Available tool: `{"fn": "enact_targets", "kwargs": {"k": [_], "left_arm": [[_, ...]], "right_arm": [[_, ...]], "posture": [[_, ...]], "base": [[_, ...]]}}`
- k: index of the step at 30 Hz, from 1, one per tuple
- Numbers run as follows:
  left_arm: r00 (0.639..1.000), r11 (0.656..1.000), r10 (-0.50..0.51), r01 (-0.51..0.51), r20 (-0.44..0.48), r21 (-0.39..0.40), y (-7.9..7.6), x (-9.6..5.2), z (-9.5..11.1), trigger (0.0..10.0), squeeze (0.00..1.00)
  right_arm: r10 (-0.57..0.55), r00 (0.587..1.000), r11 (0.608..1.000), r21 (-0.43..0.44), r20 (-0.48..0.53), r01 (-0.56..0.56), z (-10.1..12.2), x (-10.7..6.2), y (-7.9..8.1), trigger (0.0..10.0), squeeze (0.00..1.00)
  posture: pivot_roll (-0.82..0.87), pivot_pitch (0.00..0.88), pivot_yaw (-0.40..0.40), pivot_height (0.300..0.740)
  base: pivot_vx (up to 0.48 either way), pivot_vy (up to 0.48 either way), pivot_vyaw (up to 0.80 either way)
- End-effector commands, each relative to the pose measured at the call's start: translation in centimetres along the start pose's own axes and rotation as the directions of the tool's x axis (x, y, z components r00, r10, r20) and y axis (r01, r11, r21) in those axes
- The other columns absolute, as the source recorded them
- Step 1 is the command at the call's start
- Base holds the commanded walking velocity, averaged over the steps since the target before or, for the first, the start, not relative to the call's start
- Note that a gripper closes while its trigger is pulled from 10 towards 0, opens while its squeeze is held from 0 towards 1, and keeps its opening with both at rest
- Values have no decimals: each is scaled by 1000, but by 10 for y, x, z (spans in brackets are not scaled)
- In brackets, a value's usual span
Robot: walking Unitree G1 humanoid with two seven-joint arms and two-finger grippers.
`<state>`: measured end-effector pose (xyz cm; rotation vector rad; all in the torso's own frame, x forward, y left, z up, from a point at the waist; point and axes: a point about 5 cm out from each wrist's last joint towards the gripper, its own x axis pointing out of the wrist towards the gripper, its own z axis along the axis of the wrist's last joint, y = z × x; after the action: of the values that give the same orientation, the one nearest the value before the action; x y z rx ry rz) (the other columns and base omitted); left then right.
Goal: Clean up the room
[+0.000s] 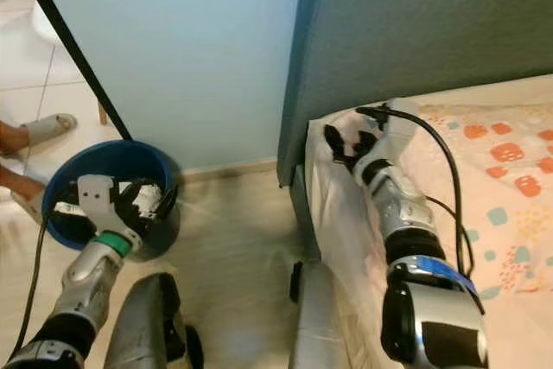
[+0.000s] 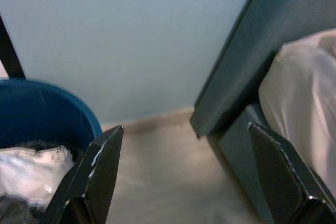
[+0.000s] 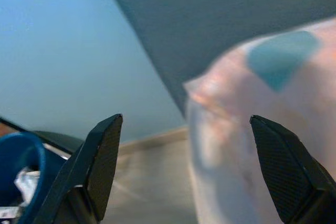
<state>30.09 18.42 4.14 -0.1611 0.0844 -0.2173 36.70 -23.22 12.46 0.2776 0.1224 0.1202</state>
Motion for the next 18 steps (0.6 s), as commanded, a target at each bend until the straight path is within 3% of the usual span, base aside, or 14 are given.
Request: {"fn": "enact_targets", "kwargs": {"k": [1, 5, 18], "left_arm": [[999, 1000, 5, -5, -51, -4, -1, -6, -12, 10000, 0], [996, 998, 39, -43, -74, -43, 3, -11, -20, 10000, 0], [999, 998, -32, 30, -38, -50, 1, -5, -11, 10000, 0]], "right_arm": [[-24, 999, 1000, 5, -41, 24, -14, -5, -4, 10000, 0], [-48, 993, 998, 31, -109, 51, -49, -17, -8, 10000, 0], [-51, 989, 997, 52, -136, 59, -64, -20, -4, 10000, 0]], "posture": [[-111, 55, 42, 615], [-102, 45, 37, 635], [-101, 26, 35, 680]], "base": [[0, 0, 0], [0, 0, 0], [0, 0, 0]]}}
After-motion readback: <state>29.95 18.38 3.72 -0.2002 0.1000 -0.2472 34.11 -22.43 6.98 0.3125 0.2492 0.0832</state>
